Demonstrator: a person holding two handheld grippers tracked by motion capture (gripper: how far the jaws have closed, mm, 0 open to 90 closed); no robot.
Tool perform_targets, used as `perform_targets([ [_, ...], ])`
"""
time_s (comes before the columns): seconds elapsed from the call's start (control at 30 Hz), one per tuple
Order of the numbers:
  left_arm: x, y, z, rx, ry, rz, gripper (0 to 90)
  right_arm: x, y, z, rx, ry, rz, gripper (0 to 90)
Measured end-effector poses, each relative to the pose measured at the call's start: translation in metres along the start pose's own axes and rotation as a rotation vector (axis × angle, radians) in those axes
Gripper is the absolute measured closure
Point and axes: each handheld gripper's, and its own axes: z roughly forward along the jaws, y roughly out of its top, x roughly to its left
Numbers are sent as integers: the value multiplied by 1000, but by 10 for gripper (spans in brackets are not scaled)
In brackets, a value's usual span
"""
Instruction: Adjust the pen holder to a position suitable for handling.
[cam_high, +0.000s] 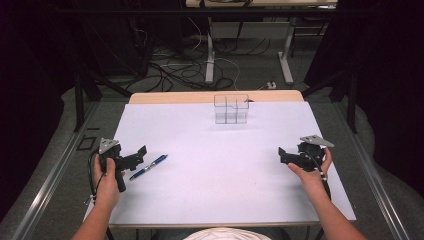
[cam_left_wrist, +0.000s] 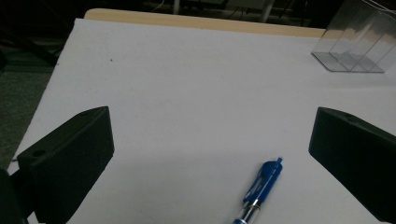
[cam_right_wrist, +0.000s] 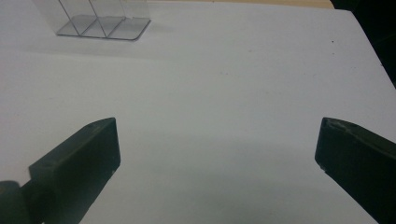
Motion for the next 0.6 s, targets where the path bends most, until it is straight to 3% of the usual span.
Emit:
perform_targets([
  [0.03, 1, -1, 0, -4, 10, 7, 0, -1, 0, 1, 0, -2, 18, 0],
  [0.23, 4, -2, -3, -5, 40, -1, 0, 0, 2, 4, 4, 5, 12, 5],
  [0.33, 6, -1, -4, -22, 33, -15, 0, 3, 6, 3, 3, 24, -24, 36],
  [0.47, 8, 2, -9, -28, 47, 16, 0, 10, 12, 1, -2, 40, -75, 70],
  [0.6, 10, 1, -12, -18, 8, -10, 0, 20, 20, 1, -1, 65, -139, 146],
])
